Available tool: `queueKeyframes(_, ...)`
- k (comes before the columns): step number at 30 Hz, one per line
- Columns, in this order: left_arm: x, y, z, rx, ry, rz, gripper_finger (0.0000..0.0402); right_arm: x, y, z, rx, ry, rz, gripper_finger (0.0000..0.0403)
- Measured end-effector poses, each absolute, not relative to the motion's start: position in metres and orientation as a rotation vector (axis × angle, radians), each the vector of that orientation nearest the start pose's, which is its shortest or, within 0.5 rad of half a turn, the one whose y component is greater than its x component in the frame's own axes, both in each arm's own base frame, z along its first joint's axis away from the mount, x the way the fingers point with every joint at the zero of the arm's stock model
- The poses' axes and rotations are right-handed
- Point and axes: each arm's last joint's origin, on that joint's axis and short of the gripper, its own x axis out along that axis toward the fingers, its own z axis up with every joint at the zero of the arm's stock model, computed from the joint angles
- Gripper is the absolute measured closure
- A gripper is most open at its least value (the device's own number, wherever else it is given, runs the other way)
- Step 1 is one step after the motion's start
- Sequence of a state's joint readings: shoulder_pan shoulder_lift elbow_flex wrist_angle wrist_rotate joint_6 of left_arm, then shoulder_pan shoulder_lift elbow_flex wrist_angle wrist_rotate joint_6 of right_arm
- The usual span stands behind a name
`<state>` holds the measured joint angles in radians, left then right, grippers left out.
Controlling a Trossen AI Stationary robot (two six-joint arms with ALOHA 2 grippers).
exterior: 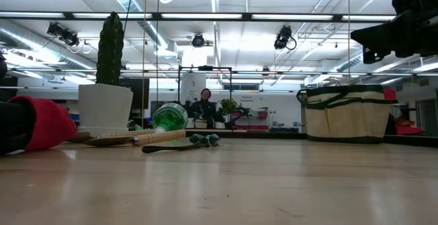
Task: Pick & Place Garden tools in Gardening bag
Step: Put the green spray bottle into the white gardening bag
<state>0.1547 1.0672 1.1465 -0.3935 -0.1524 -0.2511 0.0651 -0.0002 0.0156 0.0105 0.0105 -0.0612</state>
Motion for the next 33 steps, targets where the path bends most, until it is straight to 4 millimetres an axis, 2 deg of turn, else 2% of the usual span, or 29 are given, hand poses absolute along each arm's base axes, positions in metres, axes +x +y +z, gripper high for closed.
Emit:
queueKeyframes(6,0.219,0.038,0.38,-0.247,0.319,0.346,0.0365,0.096,0.006,0.17,-0.06,-0.028,0.054,0.0403)
queueKeyframes(21,0.209,0.036,0.356,-0.247,0.579,0.35,0.0365,0.097,0.006,0.17,-0.06,-0.028,0.054,0.0403)
queueKeyframes(33,0.207,0.036,0.351,-0.248,0.64,0.356,0.0365,0.097,0.006,0.17,-0.06,-0.028,0.054,0.0403)
